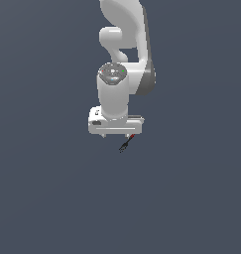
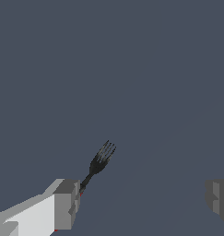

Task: Pick up the object and move it to a goal position.

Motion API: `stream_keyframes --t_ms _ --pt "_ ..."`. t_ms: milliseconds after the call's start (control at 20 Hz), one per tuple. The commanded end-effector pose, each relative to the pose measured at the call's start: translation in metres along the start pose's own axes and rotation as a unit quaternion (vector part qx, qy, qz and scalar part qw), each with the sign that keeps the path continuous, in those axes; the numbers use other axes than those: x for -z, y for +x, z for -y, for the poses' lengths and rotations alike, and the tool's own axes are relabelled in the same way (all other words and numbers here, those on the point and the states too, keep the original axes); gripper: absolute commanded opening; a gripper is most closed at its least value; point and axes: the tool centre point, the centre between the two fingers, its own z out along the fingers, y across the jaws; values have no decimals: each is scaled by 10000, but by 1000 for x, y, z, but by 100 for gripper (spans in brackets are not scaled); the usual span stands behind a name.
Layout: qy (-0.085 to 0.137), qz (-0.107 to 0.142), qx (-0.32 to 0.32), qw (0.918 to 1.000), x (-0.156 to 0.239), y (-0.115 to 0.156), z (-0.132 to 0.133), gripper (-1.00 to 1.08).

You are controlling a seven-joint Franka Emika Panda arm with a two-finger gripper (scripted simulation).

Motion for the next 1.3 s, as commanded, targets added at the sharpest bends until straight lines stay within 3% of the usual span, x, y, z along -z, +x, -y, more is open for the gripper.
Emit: stream_keyframes --t_ms 0,750,1250 --pt "4 3 11 10000 0 0 0 100" --pt "27 -37 -745 9972 -29 -17 23 100" --pt "51 -90 -1846 9828 -69 -46 51 100"
